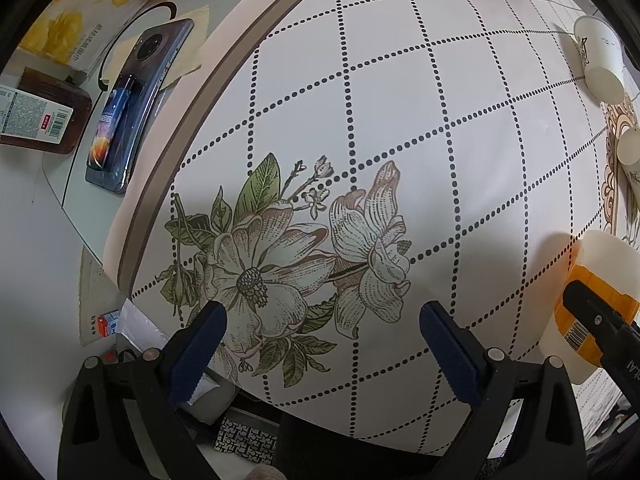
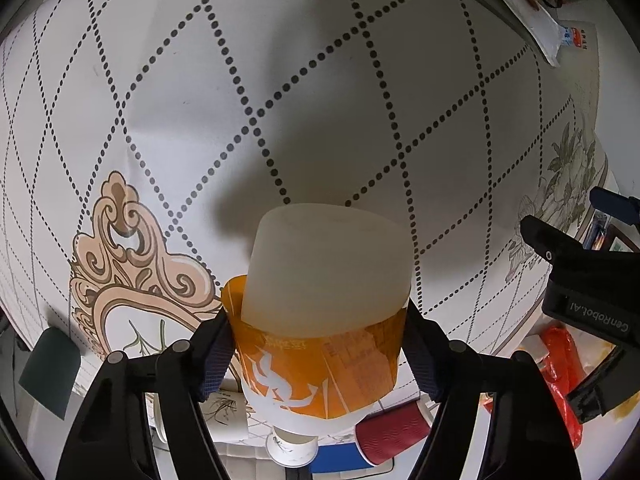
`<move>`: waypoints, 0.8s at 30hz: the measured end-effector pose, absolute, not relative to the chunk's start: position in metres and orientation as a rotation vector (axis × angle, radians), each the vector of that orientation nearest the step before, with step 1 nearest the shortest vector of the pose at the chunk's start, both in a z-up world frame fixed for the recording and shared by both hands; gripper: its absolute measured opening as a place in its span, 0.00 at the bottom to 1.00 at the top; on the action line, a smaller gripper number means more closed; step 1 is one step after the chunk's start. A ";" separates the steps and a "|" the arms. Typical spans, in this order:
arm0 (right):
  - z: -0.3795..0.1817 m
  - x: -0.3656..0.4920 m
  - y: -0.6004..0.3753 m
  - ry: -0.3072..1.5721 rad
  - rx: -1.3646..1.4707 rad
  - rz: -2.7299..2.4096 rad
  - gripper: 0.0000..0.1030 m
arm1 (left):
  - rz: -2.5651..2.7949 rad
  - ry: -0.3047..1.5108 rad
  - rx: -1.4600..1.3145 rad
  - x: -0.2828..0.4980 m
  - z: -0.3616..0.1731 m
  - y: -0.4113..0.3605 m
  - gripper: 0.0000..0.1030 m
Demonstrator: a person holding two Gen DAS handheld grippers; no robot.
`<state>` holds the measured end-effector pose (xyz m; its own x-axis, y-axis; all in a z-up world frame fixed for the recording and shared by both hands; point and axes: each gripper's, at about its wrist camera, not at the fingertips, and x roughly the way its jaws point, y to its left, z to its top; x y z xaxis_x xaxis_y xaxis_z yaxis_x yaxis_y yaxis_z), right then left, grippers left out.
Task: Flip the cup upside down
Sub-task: 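Lift the cup with the right tool and rotate it upside down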
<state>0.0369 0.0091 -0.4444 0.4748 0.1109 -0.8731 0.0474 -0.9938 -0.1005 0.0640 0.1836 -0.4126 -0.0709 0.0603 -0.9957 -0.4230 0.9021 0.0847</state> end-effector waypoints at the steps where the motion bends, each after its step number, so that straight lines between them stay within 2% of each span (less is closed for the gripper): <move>1: -0.445 0.037 0.010 -0.139 -2.640 1.571 0.73 | 0.405 1.599 -0.289 0.064 -0.413 0.183 0.97; 14: -0.435 0.032 0.038 -0.035 -2.516 1.518 0.72 | 0.390 1.596 -0.252 0.070 -0.407 0.177 0.97; 20: -0.423 0.037 0.063 0.211 -2.378 1.439 0.72 | 0.384 1.589 -0.220 0.075 -0.401 0.174 0.96; 24: -0.414 0.048 0.079 0.486 -2.200 1.344 0.72 | 0.377 1.587 -0.199 0.081 -0.396 0.171 0.96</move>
